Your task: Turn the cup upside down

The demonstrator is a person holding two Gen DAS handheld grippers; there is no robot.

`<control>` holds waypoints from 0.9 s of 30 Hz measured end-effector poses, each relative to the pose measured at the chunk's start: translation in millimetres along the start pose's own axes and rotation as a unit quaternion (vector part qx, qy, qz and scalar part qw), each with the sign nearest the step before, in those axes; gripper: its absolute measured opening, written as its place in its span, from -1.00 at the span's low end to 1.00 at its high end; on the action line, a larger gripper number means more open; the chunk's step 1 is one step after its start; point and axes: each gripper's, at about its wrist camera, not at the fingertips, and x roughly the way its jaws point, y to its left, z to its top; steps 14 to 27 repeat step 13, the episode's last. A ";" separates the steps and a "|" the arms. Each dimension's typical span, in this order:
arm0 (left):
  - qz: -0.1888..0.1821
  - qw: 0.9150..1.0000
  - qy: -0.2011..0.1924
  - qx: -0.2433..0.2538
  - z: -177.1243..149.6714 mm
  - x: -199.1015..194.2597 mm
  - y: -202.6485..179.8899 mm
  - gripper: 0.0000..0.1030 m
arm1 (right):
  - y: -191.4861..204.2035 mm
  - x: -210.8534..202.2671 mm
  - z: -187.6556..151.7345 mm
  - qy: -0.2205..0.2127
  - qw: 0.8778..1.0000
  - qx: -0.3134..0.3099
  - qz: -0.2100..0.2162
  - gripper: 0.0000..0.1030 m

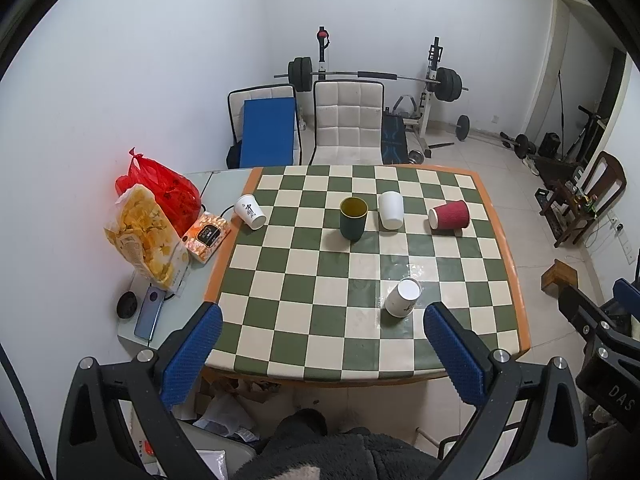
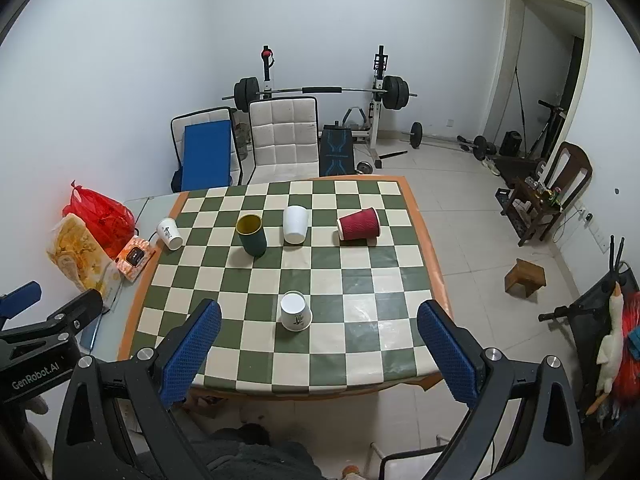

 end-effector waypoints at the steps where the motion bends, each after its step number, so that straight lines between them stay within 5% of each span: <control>1: 0.000 1.000 0.000 -0.001 0.7 0.1 -1.4 1.00 | 0.8 0.4 0.0 0.000 1.000 -0.001 0.000 0.95; 27: -0.003 1.000 0.001 -0.002 -9.5 -1.9 -1.4 1.00 | 2.1 0.6 0.0 0.000 1.000 -0.001 0.002 0.95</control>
